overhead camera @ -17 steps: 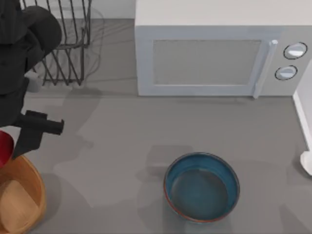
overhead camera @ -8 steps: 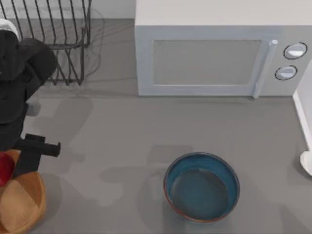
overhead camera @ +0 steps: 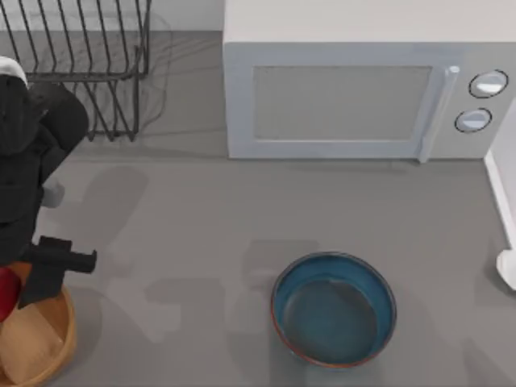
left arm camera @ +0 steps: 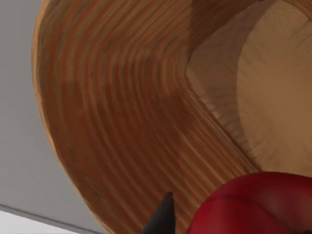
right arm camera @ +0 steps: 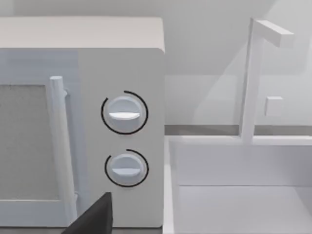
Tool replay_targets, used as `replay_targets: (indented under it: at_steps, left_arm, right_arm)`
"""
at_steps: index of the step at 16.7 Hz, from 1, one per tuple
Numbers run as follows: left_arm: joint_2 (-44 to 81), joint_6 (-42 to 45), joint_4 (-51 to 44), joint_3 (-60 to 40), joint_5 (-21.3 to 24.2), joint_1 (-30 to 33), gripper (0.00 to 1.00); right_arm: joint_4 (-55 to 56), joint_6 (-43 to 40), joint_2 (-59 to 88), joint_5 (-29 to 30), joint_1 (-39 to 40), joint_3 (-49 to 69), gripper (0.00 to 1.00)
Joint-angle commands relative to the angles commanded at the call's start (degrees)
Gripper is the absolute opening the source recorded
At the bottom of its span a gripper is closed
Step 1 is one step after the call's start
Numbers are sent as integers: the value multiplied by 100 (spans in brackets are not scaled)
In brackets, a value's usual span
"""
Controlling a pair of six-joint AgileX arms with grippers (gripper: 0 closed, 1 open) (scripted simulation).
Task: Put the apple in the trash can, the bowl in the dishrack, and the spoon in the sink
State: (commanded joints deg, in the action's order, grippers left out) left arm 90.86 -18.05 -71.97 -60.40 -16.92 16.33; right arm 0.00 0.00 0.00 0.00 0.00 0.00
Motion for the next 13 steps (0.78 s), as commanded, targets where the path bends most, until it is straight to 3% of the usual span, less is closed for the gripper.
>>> replay_targets:
  at_steps: [12, 13]
  left_arm:
    - [0, 0, 0, 0, 0, 0, 98]
    - [0, 0, 0, 0, 0, 0, 100]
  right_arm:
    - [0, 0, 0, 0, 0, 0, 100]
    - [0, 0, 0, 0, 0, 0, 100]
